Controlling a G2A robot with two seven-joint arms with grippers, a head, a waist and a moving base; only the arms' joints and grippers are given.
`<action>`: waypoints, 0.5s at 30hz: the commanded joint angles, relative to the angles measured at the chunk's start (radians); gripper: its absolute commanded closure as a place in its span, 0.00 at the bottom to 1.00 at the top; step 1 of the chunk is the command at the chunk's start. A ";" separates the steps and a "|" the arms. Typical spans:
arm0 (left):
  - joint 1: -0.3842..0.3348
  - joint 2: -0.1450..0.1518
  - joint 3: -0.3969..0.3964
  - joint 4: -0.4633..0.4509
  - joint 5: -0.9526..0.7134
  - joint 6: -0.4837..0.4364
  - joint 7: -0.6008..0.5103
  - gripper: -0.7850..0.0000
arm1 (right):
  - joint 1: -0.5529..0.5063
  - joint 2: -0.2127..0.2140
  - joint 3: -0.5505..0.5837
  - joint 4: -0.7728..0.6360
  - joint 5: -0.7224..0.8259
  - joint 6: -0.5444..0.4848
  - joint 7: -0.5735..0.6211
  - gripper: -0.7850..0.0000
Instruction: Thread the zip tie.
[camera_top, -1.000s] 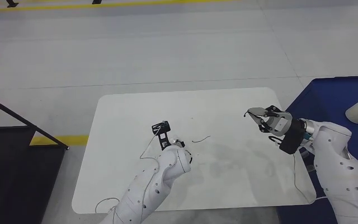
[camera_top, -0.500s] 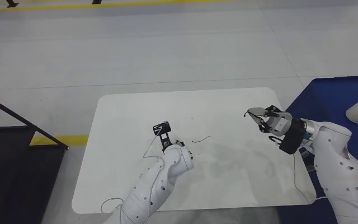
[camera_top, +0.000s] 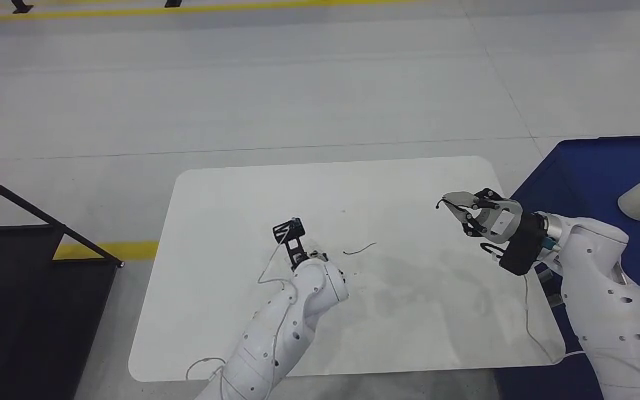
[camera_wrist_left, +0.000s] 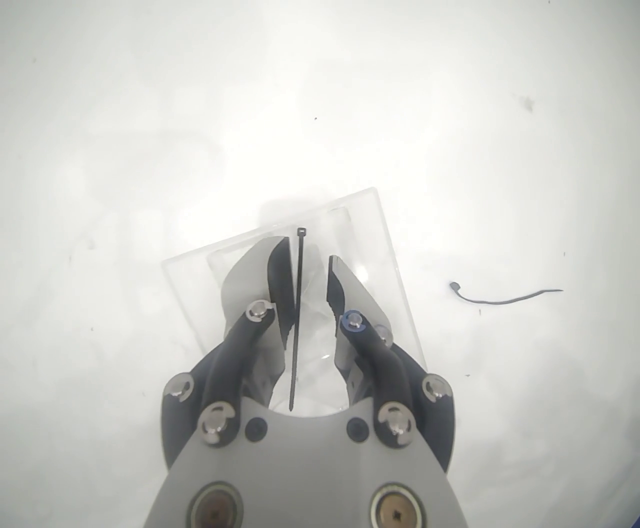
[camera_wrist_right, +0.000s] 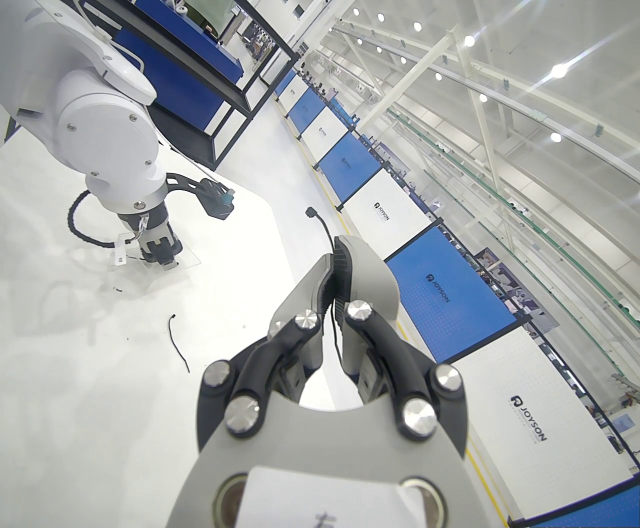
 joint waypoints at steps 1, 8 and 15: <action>0.008 -0.003 -0.005 -0.007 0.018 0.000 0.000 1.00 | 0.000 0.000 0.000 0.000 0.000 0.000 0.000 1.00; 0.065 -0.010 -0.034 -0.096 0.092 -0.008 -0.008 1.00 | 0.000 0.000 0.000 0.000 0.000 0.000 0.000 1.00; 0.113 -0.014 -0.086 -0.142 0.222 -0.077 -0.077 0.75 | 0.000 0.000 0.000 0.000 0.000 0.000 0.000 1.00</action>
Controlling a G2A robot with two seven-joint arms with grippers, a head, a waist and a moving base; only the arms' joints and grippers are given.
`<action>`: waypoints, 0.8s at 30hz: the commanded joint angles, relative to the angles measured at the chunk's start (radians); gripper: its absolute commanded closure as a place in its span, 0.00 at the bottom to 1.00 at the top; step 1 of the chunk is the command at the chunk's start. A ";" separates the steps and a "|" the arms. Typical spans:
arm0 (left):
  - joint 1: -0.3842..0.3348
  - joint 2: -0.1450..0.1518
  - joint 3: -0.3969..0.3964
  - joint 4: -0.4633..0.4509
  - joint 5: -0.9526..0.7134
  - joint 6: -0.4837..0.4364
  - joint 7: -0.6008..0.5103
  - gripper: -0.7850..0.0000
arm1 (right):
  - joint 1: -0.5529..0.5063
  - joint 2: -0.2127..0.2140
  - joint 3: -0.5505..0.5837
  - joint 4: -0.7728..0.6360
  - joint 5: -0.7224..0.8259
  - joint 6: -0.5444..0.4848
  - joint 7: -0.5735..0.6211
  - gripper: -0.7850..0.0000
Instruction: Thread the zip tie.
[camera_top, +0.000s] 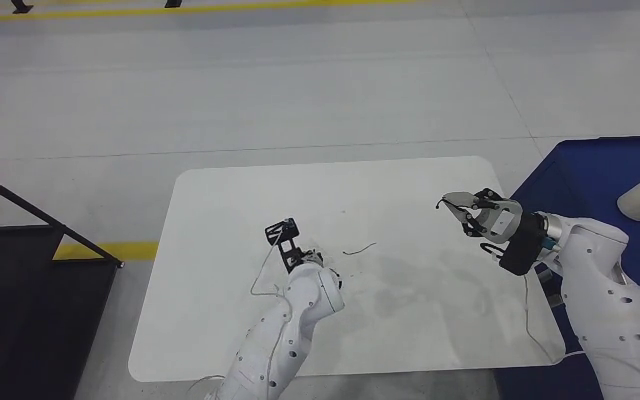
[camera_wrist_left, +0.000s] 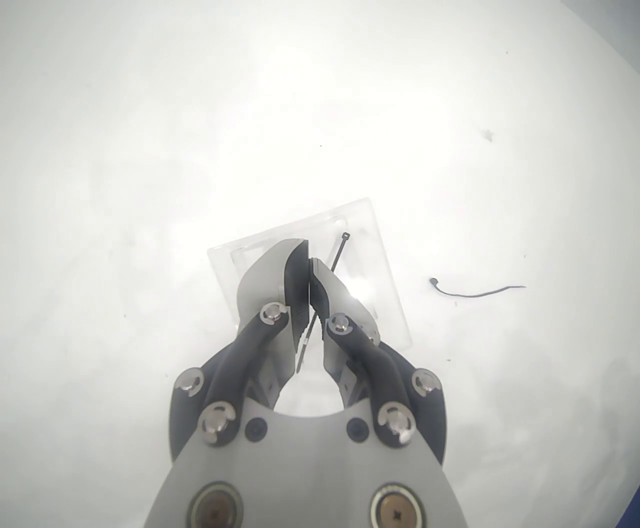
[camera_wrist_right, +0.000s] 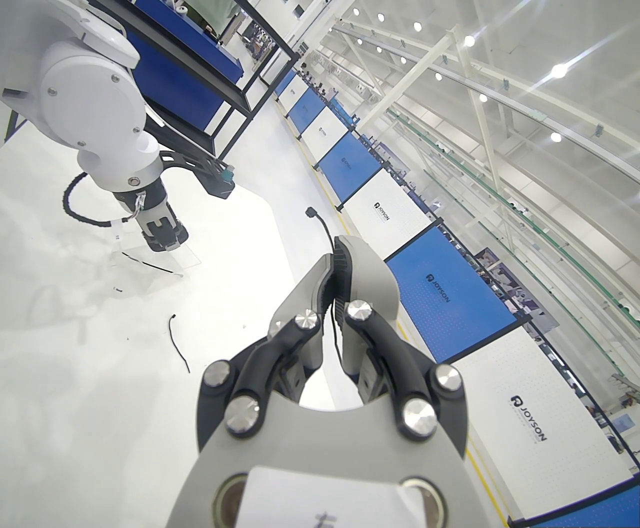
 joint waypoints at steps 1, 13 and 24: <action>0.002 -0.005 -0.008 0.000 0.044 -0.029 -0.029 0.73 | 0.000 0.000 0.000 0.000 0.000 0.000 0.000 1.00; 0.017 -0.066 -0.052 0.030 0.266 -0.162 -0.162 0.64 | 0.000 0.000 0.000 0.000 0.000 0.000 0.000 1.00; 0.031 -0.139 -0.093 0.079 0.452 -0.281 -0.281 0.61 | 0.000 0.000 0.000 0.000 0.000 0.000 0.000 1.00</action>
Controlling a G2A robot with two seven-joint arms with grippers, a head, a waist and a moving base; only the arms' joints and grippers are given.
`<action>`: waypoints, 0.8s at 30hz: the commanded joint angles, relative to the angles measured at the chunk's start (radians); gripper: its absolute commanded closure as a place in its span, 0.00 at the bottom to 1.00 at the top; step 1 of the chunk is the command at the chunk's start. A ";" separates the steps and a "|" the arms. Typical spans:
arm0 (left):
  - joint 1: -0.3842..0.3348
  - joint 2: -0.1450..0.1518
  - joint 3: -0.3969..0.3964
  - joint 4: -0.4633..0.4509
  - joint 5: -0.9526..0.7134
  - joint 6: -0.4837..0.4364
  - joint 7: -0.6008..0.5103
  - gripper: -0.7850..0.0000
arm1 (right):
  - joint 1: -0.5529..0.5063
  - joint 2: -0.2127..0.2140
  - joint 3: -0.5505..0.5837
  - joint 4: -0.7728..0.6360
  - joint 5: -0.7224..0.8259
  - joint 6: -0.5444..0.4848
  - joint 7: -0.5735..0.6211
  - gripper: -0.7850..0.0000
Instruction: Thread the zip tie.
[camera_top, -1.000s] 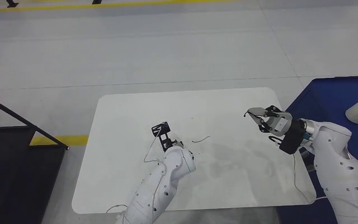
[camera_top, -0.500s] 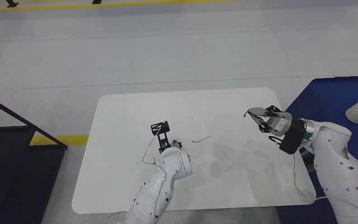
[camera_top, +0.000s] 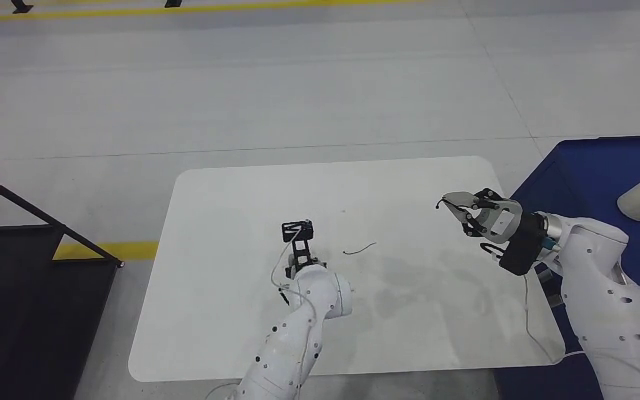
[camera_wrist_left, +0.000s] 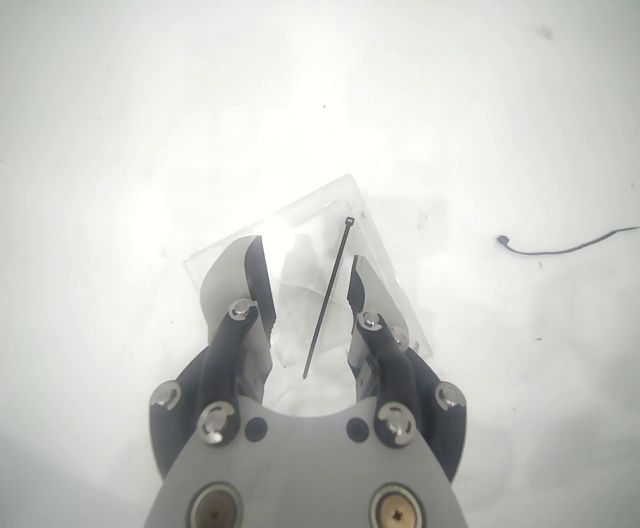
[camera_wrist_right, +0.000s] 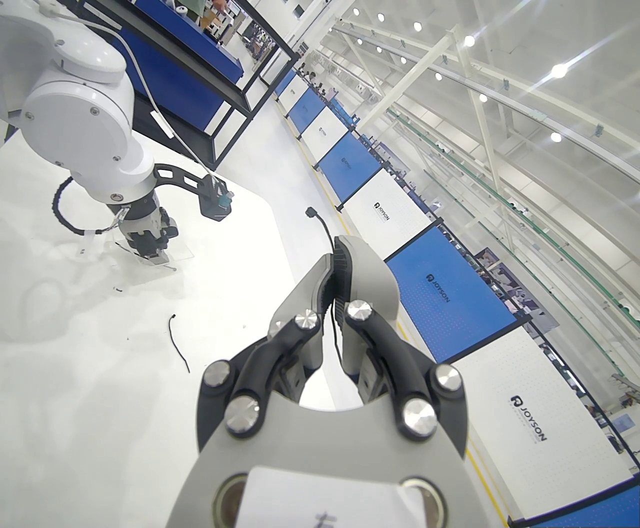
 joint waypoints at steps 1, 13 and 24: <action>0.006 -0.014 -0.010 -0.006 0.020 -0.015 -0.015 0.60 | 0.000 0.000 0.000 0.000 0.000 0.000 0.000 1.00; 0.006 -0.068 -0.051 0.021 0.087 -0.061 -0.061 0.62 | 0.000 0.000 0.000 0.000 0.000 0.000 0.000 1.00; -0.043 -0.084 -0.062 0.125 0.069 -0.058 -0.058 0.69 | 0.000 0.000 0.000 0.000 0.000 0.000 0.000 1.00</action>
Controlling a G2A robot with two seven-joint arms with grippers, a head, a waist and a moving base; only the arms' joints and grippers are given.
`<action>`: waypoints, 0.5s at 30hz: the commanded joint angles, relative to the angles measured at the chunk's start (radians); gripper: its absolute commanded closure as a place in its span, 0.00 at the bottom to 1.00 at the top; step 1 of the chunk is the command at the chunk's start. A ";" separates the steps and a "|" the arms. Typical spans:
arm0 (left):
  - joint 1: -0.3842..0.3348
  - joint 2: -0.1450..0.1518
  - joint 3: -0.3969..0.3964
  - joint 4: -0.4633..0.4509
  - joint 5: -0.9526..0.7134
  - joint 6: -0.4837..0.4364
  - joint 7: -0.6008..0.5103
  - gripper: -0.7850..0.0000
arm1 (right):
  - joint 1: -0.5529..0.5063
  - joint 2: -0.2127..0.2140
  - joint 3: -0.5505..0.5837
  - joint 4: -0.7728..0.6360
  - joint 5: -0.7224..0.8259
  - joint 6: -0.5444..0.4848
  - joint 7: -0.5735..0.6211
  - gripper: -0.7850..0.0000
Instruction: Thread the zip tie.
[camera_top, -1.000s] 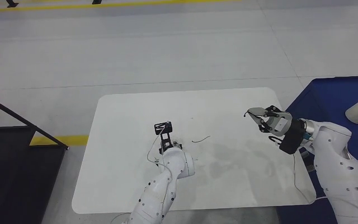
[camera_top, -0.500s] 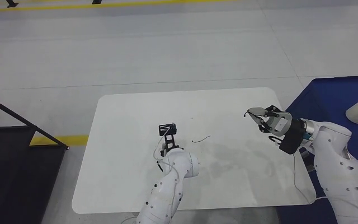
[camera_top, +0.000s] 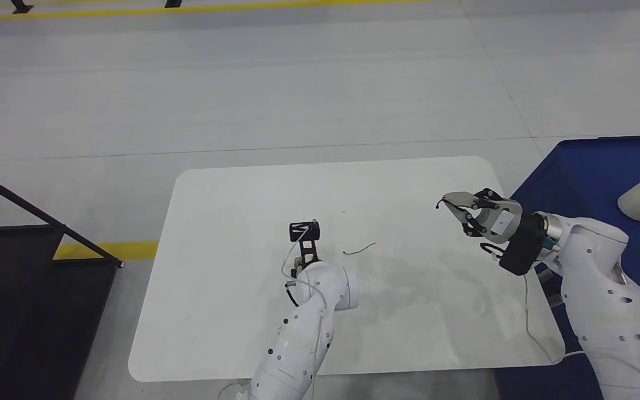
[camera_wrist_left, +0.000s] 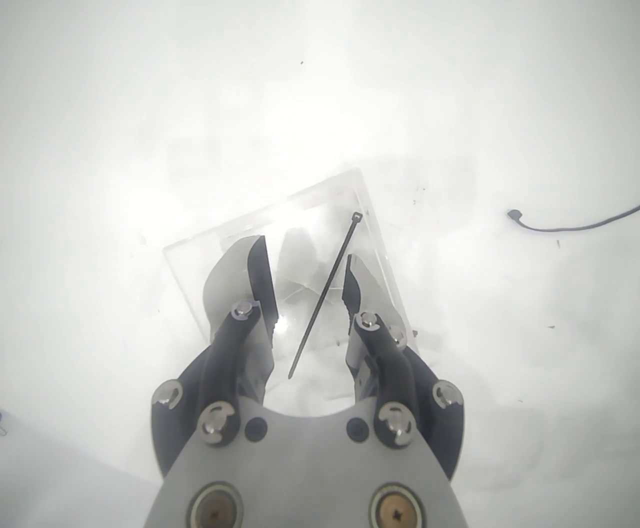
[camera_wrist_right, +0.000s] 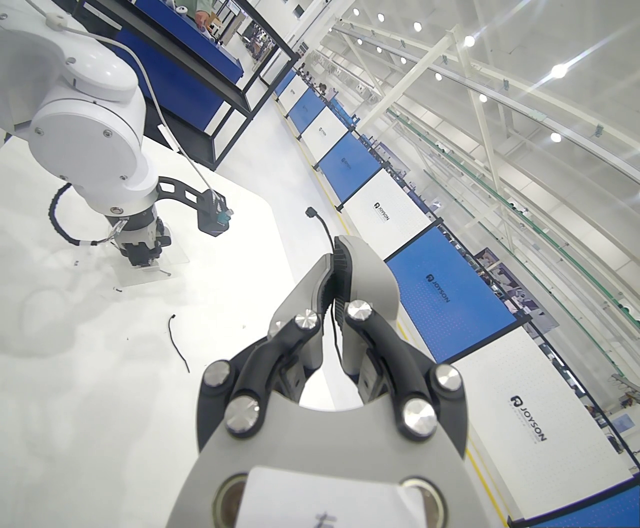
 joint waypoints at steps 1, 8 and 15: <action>-0.008 -0.003 -0.002 0.016 -0.004 0.003 0.003 0.74 | 0.000 0.000 0.000 0.000 0.000 0.000 0.000 1.00; -0.013 -0.007 -0.005 0.025 0.001 0.012 0.011 1.00 | 0.000 0.000 0.000 0.000 0.000 0.000 0.000 1.00; 0.044 0.011 0.000 -0.136 0.011 -0.006 -0.006 1.00 | 0.000 0.000 0.000 0.000 0.000 0.000 0.000 1.00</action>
